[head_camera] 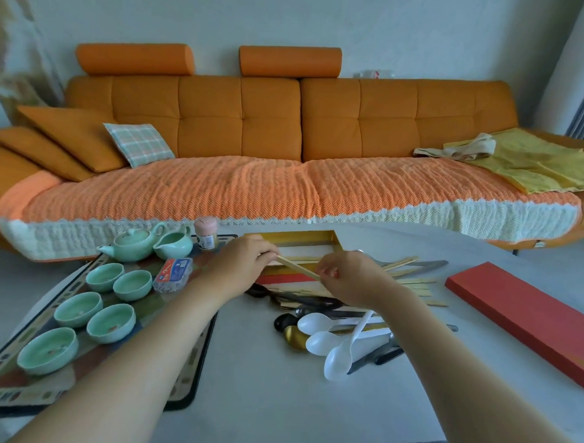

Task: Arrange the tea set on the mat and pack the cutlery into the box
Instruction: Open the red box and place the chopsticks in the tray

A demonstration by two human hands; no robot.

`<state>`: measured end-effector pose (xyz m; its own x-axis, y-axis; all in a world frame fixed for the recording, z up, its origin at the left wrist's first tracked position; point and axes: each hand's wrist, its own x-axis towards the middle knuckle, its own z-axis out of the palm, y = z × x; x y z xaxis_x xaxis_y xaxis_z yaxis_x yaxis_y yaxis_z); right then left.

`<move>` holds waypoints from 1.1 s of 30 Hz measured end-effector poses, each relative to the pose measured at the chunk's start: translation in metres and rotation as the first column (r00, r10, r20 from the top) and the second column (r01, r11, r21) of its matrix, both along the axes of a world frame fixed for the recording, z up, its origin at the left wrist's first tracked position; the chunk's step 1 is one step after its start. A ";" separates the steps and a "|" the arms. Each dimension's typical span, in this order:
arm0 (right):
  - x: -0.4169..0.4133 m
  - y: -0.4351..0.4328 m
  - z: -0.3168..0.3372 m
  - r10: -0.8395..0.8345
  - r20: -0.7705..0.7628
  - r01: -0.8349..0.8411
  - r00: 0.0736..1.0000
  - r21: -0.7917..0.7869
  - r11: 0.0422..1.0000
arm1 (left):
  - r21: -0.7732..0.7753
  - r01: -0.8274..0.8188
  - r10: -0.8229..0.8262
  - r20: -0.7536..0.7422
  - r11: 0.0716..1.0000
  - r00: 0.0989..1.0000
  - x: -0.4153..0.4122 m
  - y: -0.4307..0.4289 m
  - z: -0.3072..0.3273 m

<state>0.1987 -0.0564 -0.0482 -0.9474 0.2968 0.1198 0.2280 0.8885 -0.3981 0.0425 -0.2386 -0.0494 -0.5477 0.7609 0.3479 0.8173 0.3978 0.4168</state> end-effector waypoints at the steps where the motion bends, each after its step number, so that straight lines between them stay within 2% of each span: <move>1: -0.004 0.002 0.000 0.003 0.007 -0.003 1.000 -0.010 1.000 | 0.040 -0.025 0.024 0.016 0.999 1.000 -0.004 -0.004 0.001; 8: -0.028 0.006 0.003 0.017 -0.047 -0.026 0.999 -0.205 0.978 | 0.192 -0.278 0.250 0.158 0.941 0.955 -0.015 -0.031 -0.005; 10: -0.036 0.006 0.002 0.008 -0.095 -0.026 0.995 -0.189 0.982 | 0.204 -0.319 0.286 0.175 0.926 0.942 -0.020 -0.031 -0.011; 15: -0.053 0.017 -0.004 -0.069 -0.234 0.080 0.970 0.038 0.996 | 0.189 -0.231 0.234 0.004 0.954 0.972 -0.033 -0.020 -0.022; 18: -0.055 0.025 -0.007 -0.157 -0.280 0.170 0.947 0.023 0.985 | 0.066 -0.161 0.167 -0.081 0.985 0.983 -0.033 -0.016 -0.027; 23: -0.068 0.018 -0.022 -0.209 -0.164 0.219 0.964 0.047 0.975 | -0.117 -0.037 0.014 -0.192 0.992 0.981 -0.024 -0.009 -0.039; 27: -0.073 0.015 -0.021 -0.256 -0.104 0.258 0.961 0.005 0.966 | -0.294 -0.047 -0.017 -0.212 0.955 0.977 -0.023 -0.001 -0.045; 30: -0.070 0.011 -0.023 -0.223 -0.046 0.226 0.974 0.078 0.971 | -0.303 -0.070 0.006 -0.208 0.950 0.978 -0.024 0.003 -0.043; 33: -0.065 0.006 -0.025 -0.202 -0.003 0.200 0.979 0.166 0.966 | -0.223 -0.094 0.042 -0.226 0.970 0.973 -0.021 0.007 -0.039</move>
<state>0.1336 -0.0504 -0.0736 -0.8723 0.4584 0.1702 0.4130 0.8770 -0.2454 0.0217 -0.2311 -0.0881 -0.5317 0.7981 0.2835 0.8455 0.5199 0.1221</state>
